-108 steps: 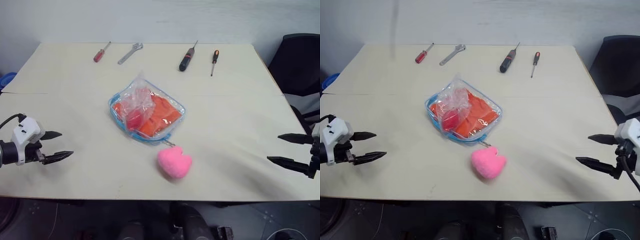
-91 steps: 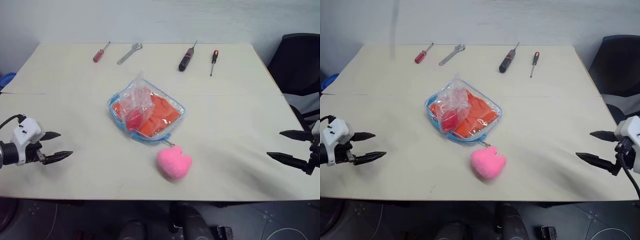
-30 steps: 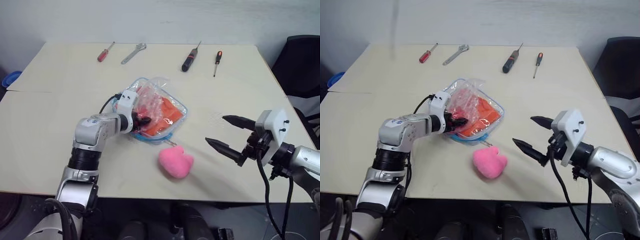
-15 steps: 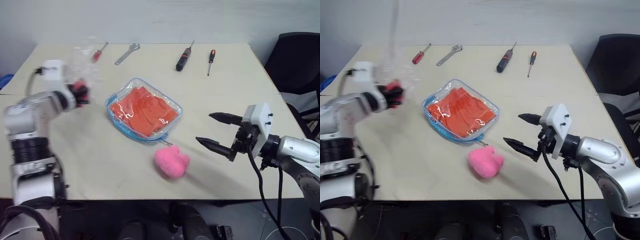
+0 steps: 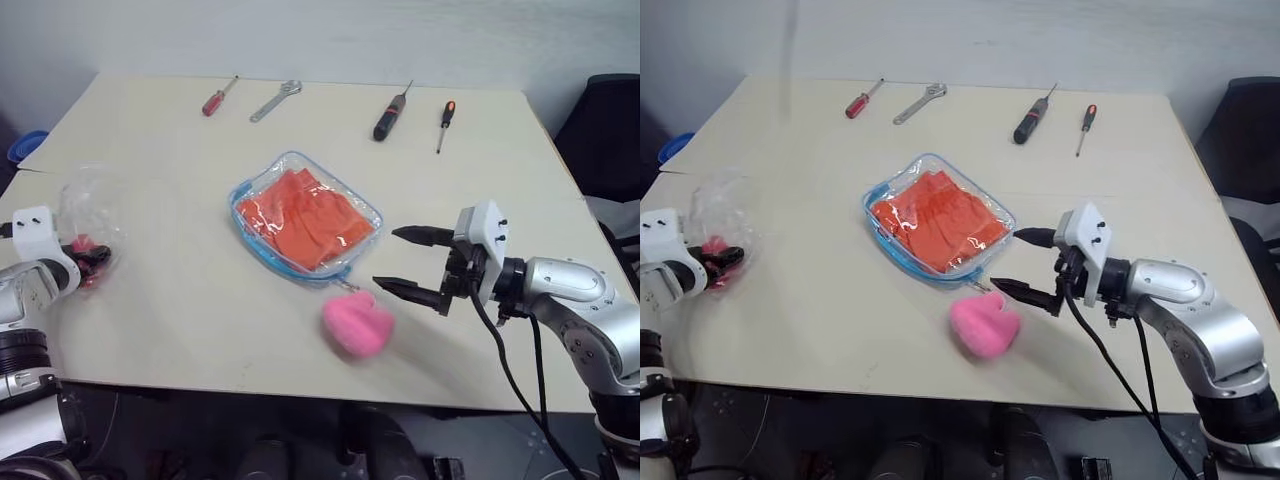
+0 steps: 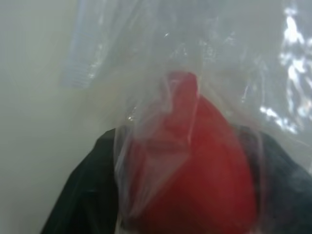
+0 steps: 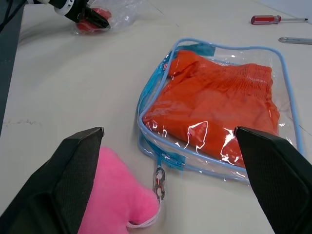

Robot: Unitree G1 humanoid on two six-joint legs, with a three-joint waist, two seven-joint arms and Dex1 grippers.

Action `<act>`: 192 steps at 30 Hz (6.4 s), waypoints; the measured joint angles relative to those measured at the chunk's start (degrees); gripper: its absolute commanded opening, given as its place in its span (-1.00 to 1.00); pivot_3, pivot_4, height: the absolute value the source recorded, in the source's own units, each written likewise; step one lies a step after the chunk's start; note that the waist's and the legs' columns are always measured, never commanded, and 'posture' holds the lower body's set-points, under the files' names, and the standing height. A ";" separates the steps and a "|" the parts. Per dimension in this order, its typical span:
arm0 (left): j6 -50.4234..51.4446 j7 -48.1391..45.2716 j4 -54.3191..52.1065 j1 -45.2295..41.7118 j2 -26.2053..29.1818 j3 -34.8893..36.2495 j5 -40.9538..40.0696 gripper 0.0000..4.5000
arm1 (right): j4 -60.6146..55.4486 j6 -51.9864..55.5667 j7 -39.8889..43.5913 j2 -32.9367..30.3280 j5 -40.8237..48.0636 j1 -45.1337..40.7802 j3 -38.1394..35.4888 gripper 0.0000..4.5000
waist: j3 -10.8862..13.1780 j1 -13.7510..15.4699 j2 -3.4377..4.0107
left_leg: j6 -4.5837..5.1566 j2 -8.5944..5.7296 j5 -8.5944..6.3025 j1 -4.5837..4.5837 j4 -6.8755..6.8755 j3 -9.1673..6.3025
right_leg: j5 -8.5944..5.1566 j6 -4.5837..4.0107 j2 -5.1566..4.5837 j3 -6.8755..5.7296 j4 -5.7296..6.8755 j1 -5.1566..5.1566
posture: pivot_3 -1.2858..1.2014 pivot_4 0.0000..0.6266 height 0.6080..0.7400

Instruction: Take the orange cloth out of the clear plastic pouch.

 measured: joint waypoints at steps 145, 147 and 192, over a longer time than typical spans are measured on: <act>-27.40 -58.79 -22.70 -13.90 -18.50 -47.09 9.13 -0.99 | 20.65 -24.94 1.43 -1.30 -30.87 -9.14 14.37 1.00 | -0.01 -1.06 -0.31 | 0.28 -0.02 -0.01 0.20 0.21 0.00 | 0.12 0.05 0.15 0.04 -0.21 0.62 | 0.03 -0.52 1.00; -26.57 -58.08 -23.29 -13.09 -17.92 -46.88 9.13 -1.00 | 25.81 -30.21 2.67 0.13 -33.96 -11.41 16.69 0.83 | 0.00 -0.96 -0.30 | 0.28 -0.01 -0.01 0.12 0.32 0.01 | 0.12 0.05 0.11 -0.08 -0.23 0.61 | 0.03 -0.52 1.00; -32.15 -53.96 -12.14 -0.55 6.13 -27.49 6.30 -0.73 | 34.59 -50.21 13.75 -1.50 -37.70 -10.74 15.57 -0.78 | 0.11 -1.25 -0.12 | 0.27 0.05 -0.05 0.07 0.38 -0.38 | 0.11 0.02 0.00 -0.24 -0.20 0.57 | 0.03 -0.52 1.00</act>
